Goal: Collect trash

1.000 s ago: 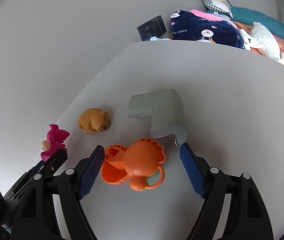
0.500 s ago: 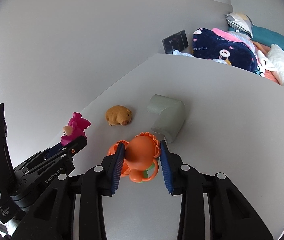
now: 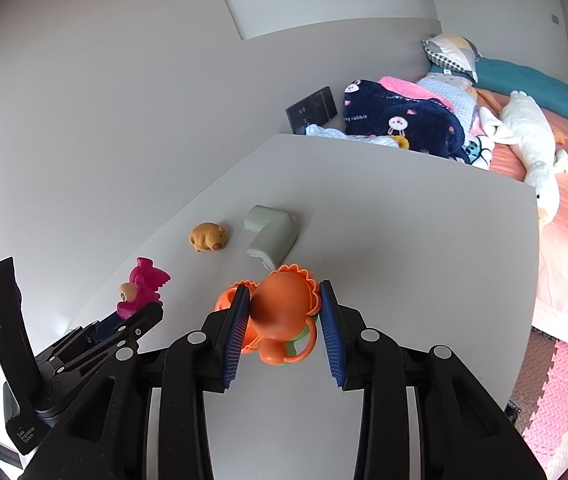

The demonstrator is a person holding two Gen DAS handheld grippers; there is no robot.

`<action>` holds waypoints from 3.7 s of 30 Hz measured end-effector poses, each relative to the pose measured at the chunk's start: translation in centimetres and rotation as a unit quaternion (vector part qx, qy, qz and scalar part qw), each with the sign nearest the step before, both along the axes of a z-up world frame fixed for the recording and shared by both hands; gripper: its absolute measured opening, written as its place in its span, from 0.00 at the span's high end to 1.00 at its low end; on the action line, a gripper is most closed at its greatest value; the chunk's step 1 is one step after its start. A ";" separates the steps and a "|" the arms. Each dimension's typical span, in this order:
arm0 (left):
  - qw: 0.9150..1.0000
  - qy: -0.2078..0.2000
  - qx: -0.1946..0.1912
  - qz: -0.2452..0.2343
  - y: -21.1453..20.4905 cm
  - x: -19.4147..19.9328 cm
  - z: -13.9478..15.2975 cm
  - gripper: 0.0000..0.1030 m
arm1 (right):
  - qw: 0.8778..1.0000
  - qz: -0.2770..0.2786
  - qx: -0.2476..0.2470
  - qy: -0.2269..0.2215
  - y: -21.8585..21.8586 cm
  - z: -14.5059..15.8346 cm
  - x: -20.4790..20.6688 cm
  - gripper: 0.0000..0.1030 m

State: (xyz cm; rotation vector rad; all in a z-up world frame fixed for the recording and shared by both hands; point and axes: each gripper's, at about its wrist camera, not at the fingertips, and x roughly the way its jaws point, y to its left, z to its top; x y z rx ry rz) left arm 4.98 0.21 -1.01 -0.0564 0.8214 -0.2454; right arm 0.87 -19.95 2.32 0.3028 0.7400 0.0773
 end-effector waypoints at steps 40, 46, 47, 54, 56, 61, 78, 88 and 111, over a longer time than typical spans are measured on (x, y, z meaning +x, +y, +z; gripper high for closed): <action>0.986 -0.046 0.017 -0.157 -16.5 -14.7 4.0 0.64 | 0.994 -0.104 -0.012 -0.013 -14.3 0.5 -17.2 0.64; 0.981 -0.046 0.020 -0.187 -19.4 -16.5 3.8 0.64 | 0.992 -0.126 -0.019 -0.013 -16.6 0.2 -19.4 0.64; 0.980 -0.045 0.020 -0.192 -19.8 -16.7 3.7 0.64 | 0.991 -0.131 -0.019 -0.013 -17.0 0.2 -19.7 0.64; 0.973 -0.041 0.023 -0.224 -22.7 -18.2 3.1 0.64 | 0.987 -0.158 -0.027 -0.011 -19.7 -0.1 -22.0 0.64; 0.971 -0.040 0.024 -0.234 -23.4 -18.7 3.0 0.64 | 0.986 -0.164 -0.028 -0.010 -20.4 -0.2 -22.6 0.64; 0.965 -0.035 0.026 -0.257 -25.3 -20.0 2.5 0.64 | 0.983 -0.180 -0.035 -0.004 -21.9 -0.4 -24.1 0.64; 0.946 -0.008 0.053 -0.320 -29.5 -22.4 -0.1 0.64 | 0.973 -0.228 -0.025 0.021 -25.9 -2.1 -26.7 0.64; 0.951 -0.042 0.077 -0.295 -28.0 -22.1 1.2 0.07 | 0.955 -0.292 -0.058 0.015 -26.9 -1.7 -27.1 0.32; 0.968 -0.039 0.062 -0.241 -23.0 -17.2 0.9 0.07 | 0.970 -0.238 -0.044 0.000 -22.7 -2.1 -21.9 0.32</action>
